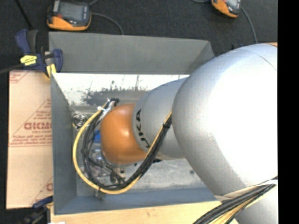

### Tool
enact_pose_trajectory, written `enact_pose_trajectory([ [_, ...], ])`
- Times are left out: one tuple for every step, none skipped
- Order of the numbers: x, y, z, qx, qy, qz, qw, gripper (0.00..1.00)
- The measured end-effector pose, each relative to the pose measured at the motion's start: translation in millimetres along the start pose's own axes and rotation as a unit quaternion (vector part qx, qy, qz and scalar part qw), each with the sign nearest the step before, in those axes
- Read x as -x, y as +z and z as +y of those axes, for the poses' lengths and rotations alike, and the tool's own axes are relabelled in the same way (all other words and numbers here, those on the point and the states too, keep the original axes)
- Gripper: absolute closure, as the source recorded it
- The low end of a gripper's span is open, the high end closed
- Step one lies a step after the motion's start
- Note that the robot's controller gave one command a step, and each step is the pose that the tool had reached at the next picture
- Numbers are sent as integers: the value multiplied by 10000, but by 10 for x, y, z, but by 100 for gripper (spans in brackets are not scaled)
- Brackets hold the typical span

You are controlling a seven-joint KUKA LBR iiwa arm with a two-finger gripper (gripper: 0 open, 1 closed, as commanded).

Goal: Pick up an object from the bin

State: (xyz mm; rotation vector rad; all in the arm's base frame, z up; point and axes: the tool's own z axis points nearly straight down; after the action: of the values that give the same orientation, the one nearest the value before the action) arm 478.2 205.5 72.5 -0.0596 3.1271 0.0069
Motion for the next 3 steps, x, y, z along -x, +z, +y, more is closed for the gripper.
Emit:
enact_pose_trajectory([
  [-27,13,1,-4,-3,38,10000,100],
  [-1,0,1,1,3,1,10000,0],
  [911,27,260,-13,-1505,40,9886,0],
])
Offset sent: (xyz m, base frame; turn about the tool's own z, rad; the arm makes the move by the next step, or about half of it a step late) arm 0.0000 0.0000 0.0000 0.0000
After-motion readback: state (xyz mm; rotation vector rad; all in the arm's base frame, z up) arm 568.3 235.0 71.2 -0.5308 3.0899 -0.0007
